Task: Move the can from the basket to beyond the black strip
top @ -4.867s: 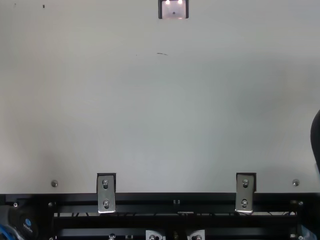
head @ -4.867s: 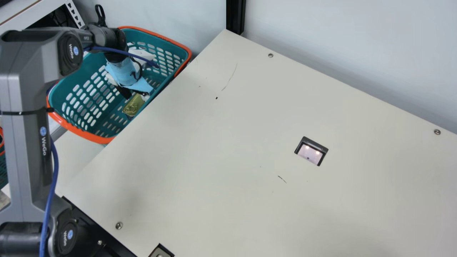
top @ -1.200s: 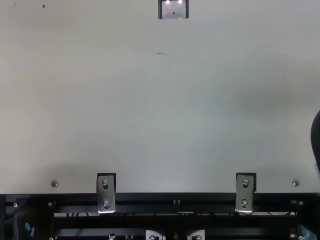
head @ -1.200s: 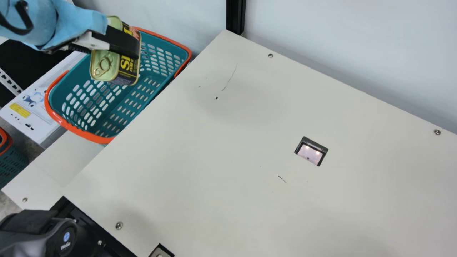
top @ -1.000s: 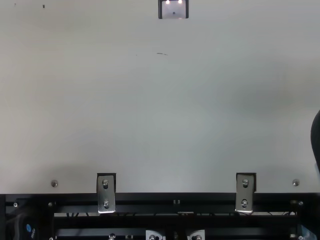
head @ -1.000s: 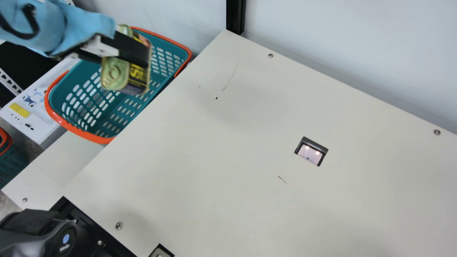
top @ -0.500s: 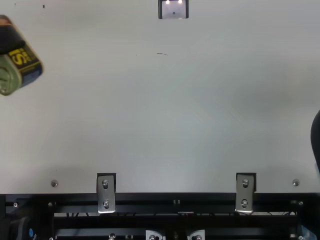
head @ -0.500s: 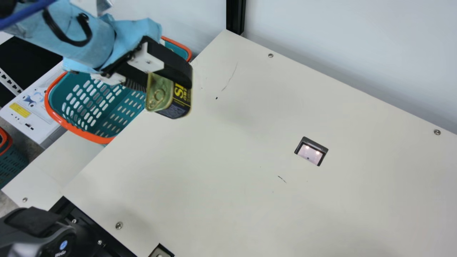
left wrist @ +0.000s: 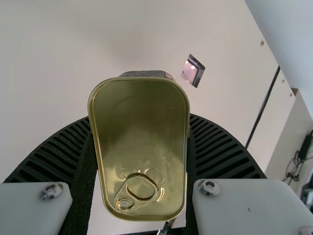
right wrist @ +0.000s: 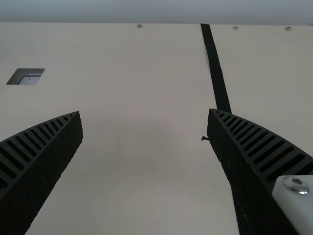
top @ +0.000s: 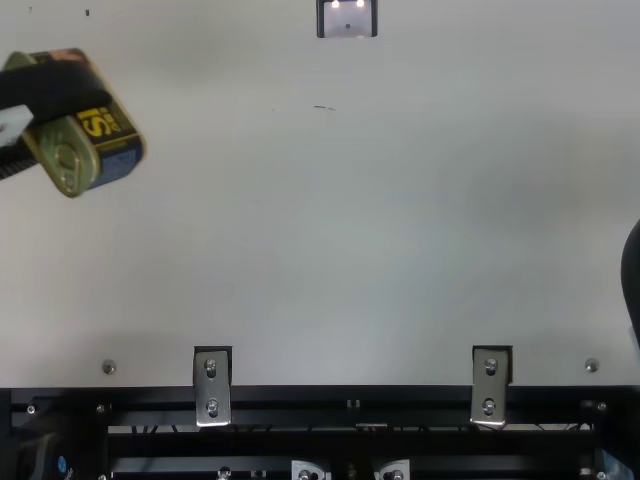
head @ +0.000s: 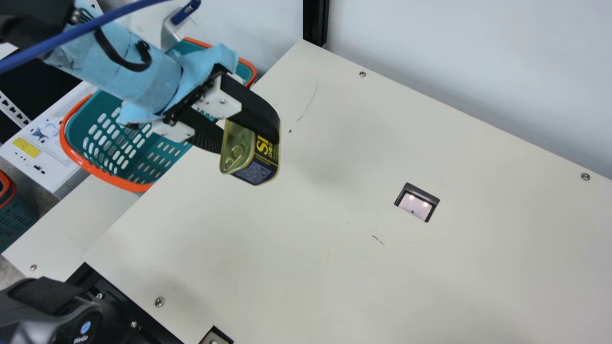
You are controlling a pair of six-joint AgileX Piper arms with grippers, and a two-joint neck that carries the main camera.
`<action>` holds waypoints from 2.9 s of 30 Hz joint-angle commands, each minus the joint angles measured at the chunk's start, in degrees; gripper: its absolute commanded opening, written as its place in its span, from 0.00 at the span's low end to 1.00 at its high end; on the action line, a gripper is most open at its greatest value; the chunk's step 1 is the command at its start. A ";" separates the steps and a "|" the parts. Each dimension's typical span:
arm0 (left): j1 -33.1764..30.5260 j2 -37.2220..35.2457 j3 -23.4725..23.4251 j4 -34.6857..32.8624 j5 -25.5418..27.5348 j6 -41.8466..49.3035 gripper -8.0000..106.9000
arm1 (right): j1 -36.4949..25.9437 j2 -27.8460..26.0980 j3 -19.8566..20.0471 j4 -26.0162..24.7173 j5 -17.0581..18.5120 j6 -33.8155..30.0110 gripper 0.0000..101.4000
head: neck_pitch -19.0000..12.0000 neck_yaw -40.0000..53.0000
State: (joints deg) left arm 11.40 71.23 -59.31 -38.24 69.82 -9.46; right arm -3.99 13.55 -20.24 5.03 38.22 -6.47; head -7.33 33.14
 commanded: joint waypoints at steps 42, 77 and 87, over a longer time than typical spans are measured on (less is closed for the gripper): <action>-6.53 -3.95 5.96 -6.33 0.08 -3.43 0.16 | 0.00 0.00 0.00 0.00 0.00 0.00 1.00 | -0.89 0.81; -34.69 2.48 -8.54 19.42 -13.10 4.26 0.16 | 0.00 0.00 0.00 -0.12 0.00 0.00 1.00 | 0.98 -12.48; -38.29 4.73 -10.91 22.50 -14.75 4.83 0.16 | 0.00 0.00 0.00 -0.12 0.00 0.00 1.00 | 1.27 -25.01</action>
State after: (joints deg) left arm -26.80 75.80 -70.09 -15.99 55.20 -4.75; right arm -3.99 13.55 -20.24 4.91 38.22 -6.47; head -5.87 9.09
